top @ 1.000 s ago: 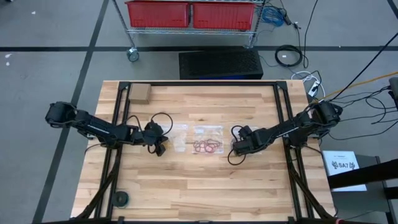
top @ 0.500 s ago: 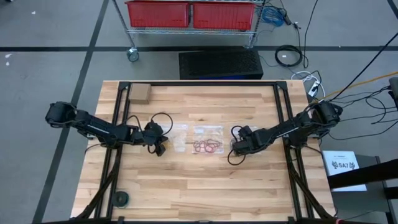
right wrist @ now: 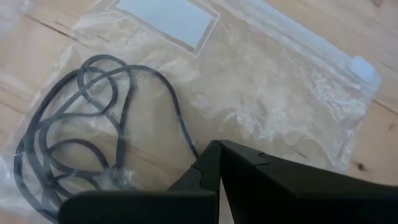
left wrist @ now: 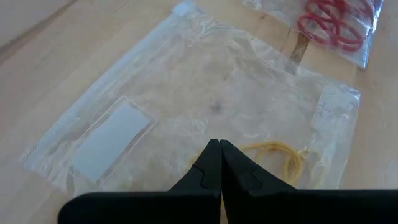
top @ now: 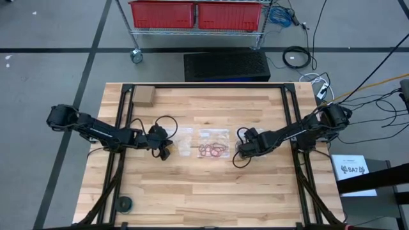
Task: Sort rubber bands
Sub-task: Adjust all the transparent zip lock bag to the center table, then return to Home Position
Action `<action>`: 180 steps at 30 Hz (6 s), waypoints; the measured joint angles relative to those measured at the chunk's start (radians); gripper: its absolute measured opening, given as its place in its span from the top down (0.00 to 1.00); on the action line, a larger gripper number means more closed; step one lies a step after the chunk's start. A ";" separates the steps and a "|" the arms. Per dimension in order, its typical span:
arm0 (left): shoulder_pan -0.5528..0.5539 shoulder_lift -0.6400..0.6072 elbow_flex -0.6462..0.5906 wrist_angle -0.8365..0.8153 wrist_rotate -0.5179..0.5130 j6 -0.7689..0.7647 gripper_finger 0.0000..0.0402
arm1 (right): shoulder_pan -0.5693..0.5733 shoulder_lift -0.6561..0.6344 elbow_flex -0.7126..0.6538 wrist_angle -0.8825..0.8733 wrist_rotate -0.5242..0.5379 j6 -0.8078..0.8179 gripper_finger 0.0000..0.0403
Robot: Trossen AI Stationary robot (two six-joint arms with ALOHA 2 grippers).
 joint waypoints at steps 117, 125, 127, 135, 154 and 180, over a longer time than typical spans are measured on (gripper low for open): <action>0.177 -1.147 -0.211 -0.081 -0.060 0.741 1.00 | -0.121 -1.372 -0.728 0.786 0.070 -1.316 1.00; 0.177 -1.147 -0.211 -0.073 -0.163 0.781 1.00 | -0.135 -1.384 -0.728 0.940 -0.020 -1.423 1.00; 0.177 -1.151 -0.211 -0.074 -0.168 0.784 1.00 | -0.134 -1.429 -0.727 0.907 -0.069 -1.439 1.00; 0.177 -1.151 -0.211 -0.072 -0.234 0.781 0.99 | -0.194 -1.544 -0.722 0.737 -0.202 -1.398 1.00; 0.177 -1.144 -0.212 -0.073 -0.425 0.758 0.96 | -0.373 -1.366 -0.723 0.748 -0.157 -1.281 1.00; 0.177 -1.144 -0.212 -0.074 -0.425 0.752 0.96 | -0.372 -1.366 -0.723 0.748 -0.159 -1.063 1.00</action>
